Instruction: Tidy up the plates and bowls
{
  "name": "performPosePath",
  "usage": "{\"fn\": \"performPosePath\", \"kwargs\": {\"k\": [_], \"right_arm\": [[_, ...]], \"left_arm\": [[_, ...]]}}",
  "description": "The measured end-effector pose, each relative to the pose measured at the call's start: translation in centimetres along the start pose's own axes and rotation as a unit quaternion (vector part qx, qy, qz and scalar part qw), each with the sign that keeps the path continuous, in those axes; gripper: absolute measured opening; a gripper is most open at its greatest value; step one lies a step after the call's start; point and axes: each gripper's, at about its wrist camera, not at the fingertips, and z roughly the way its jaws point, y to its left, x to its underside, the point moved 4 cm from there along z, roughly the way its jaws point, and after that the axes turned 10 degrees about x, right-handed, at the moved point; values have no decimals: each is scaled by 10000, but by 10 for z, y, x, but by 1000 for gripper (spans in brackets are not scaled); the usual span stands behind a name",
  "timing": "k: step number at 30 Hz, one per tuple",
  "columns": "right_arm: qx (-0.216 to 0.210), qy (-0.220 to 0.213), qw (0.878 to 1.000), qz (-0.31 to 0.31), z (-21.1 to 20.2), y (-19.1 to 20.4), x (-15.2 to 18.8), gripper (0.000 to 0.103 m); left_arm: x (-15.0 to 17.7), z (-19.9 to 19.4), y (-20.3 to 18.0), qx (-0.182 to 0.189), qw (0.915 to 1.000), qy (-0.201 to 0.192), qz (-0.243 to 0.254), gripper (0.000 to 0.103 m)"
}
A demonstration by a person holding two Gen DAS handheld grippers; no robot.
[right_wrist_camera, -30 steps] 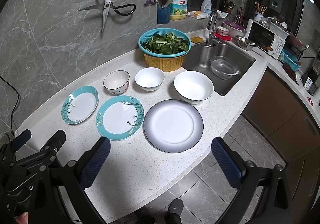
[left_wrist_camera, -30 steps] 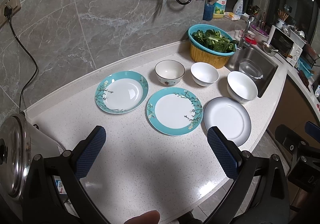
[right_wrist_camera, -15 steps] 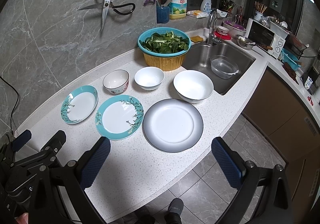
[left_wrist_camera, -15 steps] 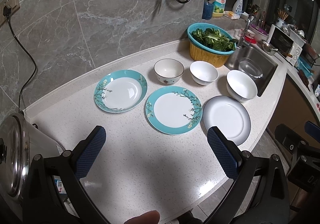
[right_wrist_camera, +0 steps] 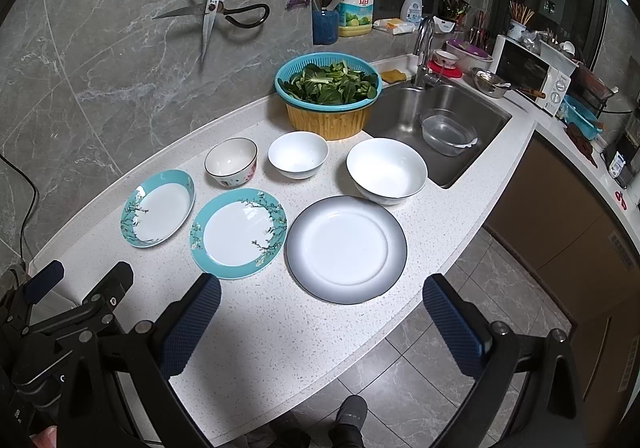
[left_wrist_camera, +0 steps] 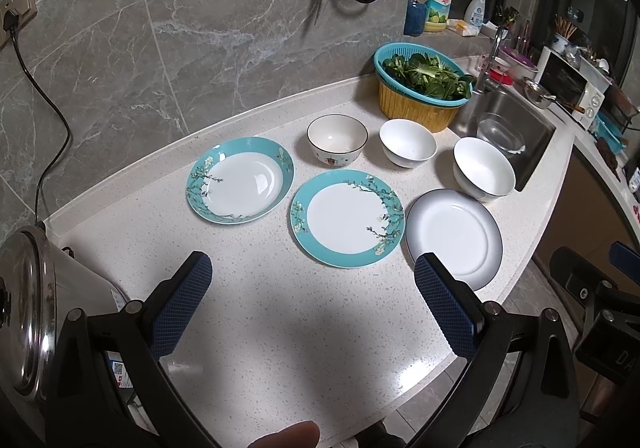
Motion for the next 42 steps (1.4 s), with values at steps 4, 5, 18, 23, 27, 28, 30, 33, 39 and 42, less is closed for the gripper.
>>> {"fn": "performPosePath", "kwargs": {"k": [4,5,18,23,27,28,30,33,39,42], "right_arm": [[-6,38,10000,22,4,-1,3,103],[-6,55,10000,31,6,-1,4,103],[-1601,200,9856,517,65,-55,34,103],[-1934,682,9766,650,131,-92,35,103],[-2444,1073,9573,1112,203,-132,21,102],[-2485,1254,9542,1093,225,-140,17,100],[-2700,1474,9466,969,256,-149,10,96],[-3002,1749,9338,850,291,-157,0,90],[-3388,1957,9194,409,332,-153,-12,72],[-3474,2057,9147,180,345,-146,-12,64]], "left_arm": [[-3,6,5,49,10000,57,-6,103],[-2,8,6,71,9999,79,-3,103],[70,128,-19,1498,9777,1392,-483,101],[90,184,-54,1955,9647,1603,-743,101],[94,234,-78,1813,9545,2055,-1175,101],[93,244,-80,1838,9493,2138,-1393,101],[92,262,-82,1828,9437,2088,-1800,101],[90,276,-91,1853,9385,2010,-2109,101],[83,297,-110,1402,9533,1771,-2007,90],[74,304,-119,1428,9553,1646,-1998,79]]}}
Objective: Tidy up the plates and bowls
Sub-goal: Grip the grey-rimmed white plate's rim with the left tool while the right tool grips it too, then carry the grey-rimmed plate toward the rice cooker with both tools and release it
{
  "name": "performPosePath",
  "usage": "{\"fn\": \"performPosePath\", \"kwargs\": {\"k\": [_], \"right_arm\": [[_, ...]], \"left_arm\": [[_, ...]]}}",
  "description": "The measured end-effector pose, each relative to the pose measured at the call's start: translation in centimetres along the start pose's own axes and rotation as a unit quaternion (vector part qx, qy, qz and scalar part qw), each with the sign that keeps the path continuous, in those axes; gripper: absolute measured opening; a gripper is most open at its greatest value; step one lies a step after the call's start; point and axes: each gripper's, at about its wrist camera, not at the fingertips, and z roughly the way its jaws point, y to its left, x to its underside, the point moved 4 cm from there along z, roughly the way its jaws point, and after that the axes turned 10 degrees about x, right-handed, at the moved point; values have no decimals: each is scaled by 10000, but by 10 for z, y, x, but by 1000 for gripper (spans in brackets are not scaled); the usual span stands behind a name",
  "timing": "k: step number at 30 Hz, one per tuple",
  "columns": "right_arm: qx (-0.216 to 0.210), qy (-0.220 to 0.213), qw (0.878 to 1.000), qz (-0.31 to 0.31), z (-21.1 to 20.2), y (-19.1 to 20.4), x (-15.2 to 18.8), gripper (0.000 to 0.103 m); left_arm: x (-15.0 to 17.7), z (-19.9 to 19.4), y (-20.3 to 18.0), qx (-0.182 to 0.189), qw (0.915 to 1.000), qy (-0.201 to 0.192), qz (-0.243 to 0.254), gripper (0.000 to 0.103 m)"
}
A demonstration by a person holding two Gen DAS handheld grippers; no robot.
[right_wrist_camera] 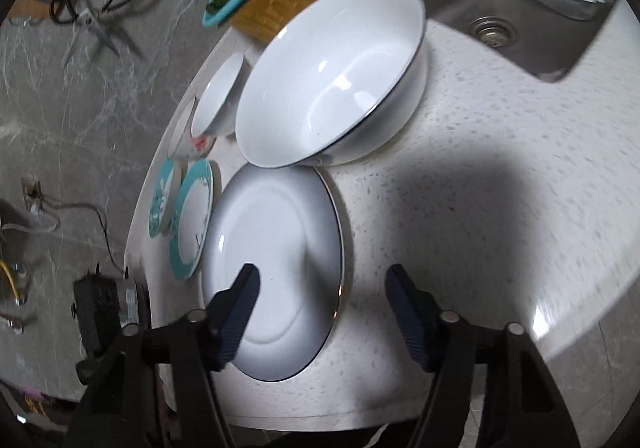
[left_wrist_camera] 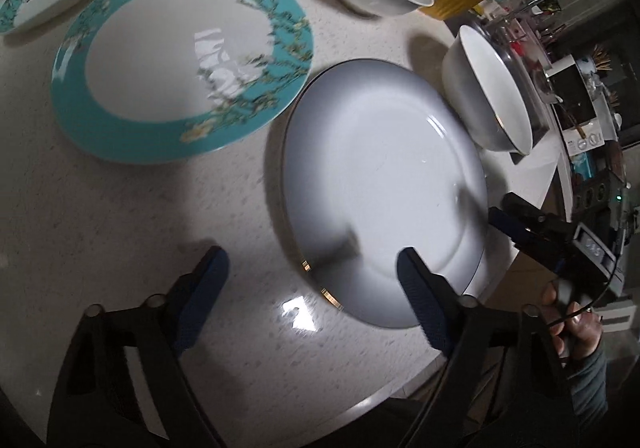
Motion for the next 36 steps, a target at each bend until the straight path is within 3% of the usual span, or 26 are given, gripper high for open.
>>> {"fn": "performPosePath", "kwargs": {"k": [3,11,14,18,19,21,22,24,25,26,36], "right_arm": [[-162,25,9998,-148,2,-1,-6,62],[-252,34,9986,-453,9,1,-21,61],[-282,46,9981,-553,13,7,-27,61],[-162,45,9971,-738,17,15,-31,60],[-120,57,9966,-810,18,16,-30,58],[-9,142,9958,-902,21,18,-30,45],[33,144,9956,-925,21,19,-31,45],[206,152,9950,-966,22,18,-33,37],[348,156,9944,-983,23,16,-34,23],[335,176,9947,-953,23,13,-35,19],[626,102,9929,-1011,21,17,-31,20]], "left_arm": [[-3,-3,-5,116,9999,-80,-76,75],[-11,-20,8,258,9993,-193,-185,74],[-20,-15,6,231,9993,-196,-196,47],[-29,-13,7,113,9994,-247,-206,37],[-32,-12,7,115,9994,-249,-207,37],[-32,-12,9,61,9994,-261,-200,36],[-33,-12,9,20,9995,-259,-166,36],[-36,-11,9,-177,9995,-252,-88,26],[-37,-11,11,-268,9993,-239,-37,24],[-38,-11,11,-265,9994,-236,-26,24],[-34,-17,17,-339,9991,-258,-16,21]]}}
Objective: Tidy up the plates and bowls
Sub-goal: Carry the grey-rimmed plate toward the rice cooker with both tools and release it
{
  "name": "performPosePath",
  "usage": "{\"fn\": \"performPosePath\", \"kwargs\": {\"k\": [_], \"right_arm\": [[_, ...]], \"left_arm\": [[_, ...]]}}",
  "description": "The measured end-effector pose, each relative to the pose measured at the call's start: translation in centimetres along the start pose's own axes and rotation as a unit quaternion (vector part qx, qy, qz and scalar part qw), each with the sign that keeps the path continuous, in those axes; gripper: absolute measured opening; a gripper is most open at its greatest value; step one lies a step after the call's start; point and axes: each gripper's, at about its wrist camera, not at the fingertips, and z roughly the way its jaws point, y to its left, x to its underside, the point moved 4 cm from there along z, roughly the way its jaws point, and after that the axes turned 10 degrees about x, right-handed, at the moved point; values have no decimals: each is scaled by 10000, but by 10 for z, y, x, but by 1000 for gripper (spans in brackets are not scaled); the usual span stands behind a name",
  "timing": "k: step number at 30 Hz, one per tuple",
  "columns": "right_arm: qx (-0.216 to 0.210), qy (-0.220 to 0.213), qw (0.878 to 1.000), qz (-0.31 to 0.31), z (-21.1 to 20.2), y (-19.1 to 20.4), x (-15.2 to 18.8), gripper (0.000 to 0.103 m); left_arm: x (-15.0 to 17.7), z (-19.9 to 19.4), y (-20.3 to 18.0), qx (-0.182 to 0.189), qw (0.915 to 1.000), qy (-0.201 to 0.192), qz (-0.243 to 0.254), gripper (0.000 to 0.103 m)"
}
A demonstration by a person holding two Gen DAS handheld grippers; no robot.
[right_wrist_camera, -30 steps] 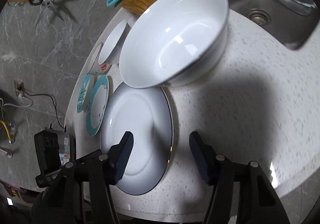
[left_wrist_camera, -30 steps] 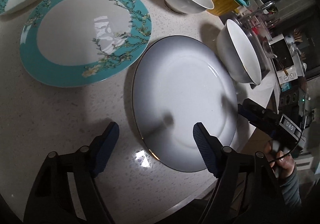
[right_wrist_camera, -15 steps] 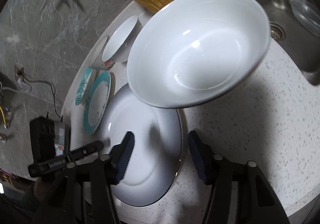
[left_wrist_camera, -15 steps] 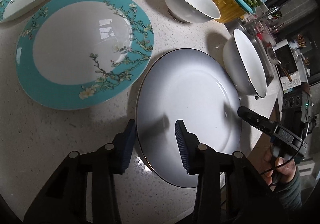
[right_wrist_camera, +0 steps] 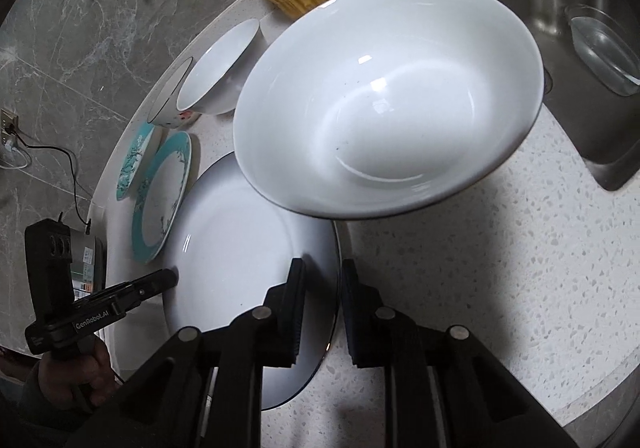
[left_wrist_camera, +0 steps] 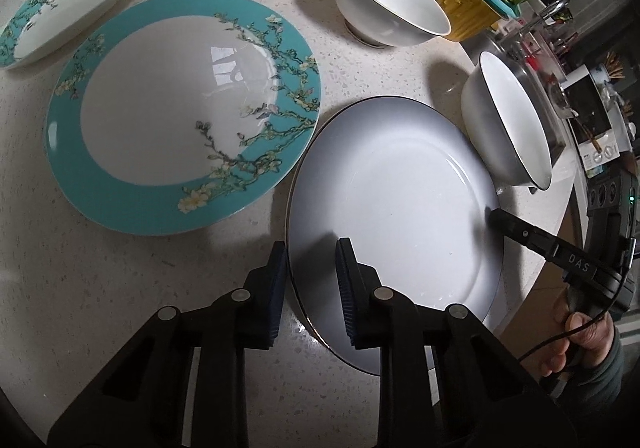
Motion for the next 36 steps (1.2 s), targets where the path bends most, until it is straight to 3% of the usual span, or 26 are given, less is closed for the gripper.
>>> {"fn": "performPosePath", "kwargs": {"k": [9,17,27,36], "right_arm": [[9,40,9998,-174,-11,21,16,20],[-164,146,9983,-545,-27,72,32,20],[-456,464,9928,-1003,1,183,65,20],[-397,650,9911,-1094,43,250,87,20]], "left_arm": [[21,-27,9,-30,9999,-124,-87,21],[63,-87,38,-146,9987,-255,-409,21],[110,-169,145,-428,9942,-380,-914,21],[125,-194,233,-429,9936,-287,-1001,22]]}}
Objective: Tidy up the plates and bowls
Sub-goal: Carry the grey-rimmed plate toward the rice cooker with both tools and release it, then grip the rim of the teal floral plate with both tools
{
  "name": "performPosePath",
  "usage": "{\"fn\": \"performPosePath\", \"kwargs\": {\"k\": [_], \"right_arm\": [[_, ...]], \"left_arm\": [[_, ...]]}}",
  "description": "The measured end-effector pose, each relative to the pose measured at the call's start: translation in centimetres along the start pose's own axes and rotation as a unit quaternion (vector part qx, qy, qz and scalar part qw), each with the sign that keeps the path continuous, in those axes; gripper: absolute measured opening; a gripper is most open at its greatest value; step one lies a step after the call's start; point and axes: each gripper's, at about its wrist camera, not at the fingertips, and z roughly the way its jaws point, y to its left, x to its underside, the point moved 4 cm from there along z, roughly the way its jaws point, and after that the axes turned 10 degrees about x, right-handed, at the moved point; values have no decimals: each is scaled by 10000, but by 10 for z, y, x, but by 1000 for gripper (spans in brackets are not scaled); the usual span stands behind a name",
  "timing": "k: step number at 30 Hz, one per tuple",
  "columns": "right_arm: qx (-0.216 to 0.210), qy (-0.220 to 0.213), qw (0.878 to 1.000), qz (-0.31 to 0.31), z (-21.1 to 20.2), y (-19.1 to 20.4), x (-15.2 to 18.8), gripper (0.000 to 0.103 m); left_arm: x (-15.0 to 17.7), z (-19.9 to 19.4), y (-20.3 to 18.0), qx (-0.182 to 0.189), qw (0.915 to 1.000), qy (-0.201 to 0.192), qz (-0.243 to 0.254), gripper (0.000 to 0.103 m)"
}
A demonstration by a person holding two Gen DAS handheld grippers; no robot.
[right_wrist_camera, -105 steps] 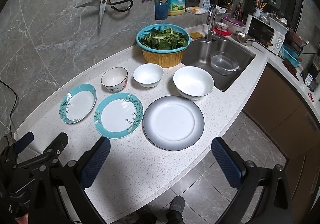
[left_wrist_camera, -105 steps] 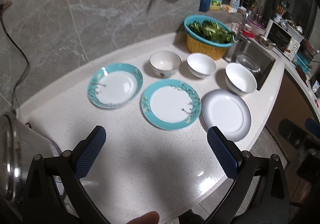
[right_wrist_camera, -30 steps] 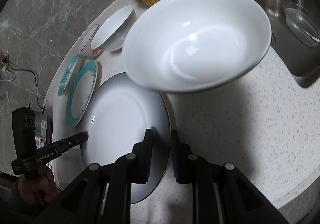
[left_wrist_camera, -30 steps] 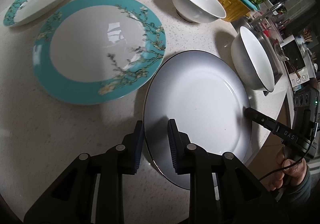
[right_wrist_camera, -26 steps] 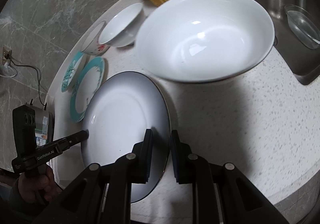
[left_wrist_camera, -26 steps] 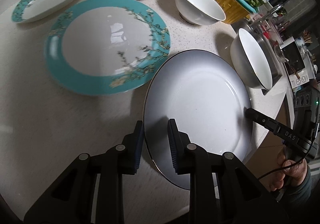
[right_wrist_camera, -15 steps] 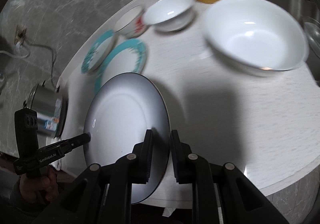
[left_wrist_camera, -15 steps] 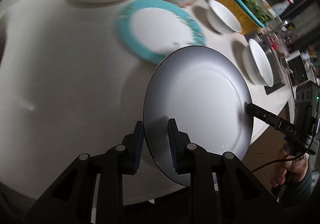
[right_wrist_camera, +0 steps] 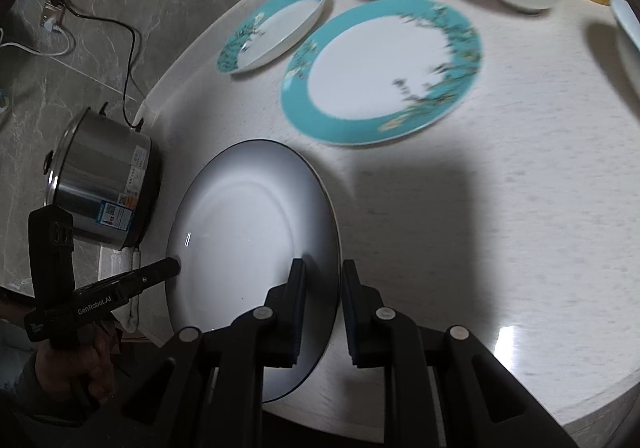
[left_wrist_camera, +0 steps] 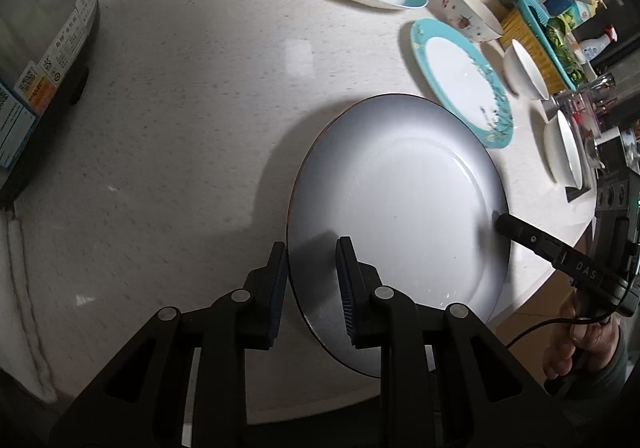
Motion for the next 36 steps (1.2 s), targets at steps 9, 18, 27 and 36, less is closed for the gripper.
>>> {"fn": "performPosePath", "kwargs": {"k": [9,18,27,36], "right_arm": [[227,-55,9995,208,16,6,-1,20],[340,-174,9990,239,19,2,-4,21],[355,-361,9987,35,14,6,-2,37],[350,-976,9928,597,-53,-26,-11,101]], "left_arm": [[-16,11,22,81,9994,190,281,22],[-27,21,13,160,9987,232,428,23],[-41,6,9,108,9992,-105,382,67],[-98,-26,-43,758,9889,-426,1201,103]]}}
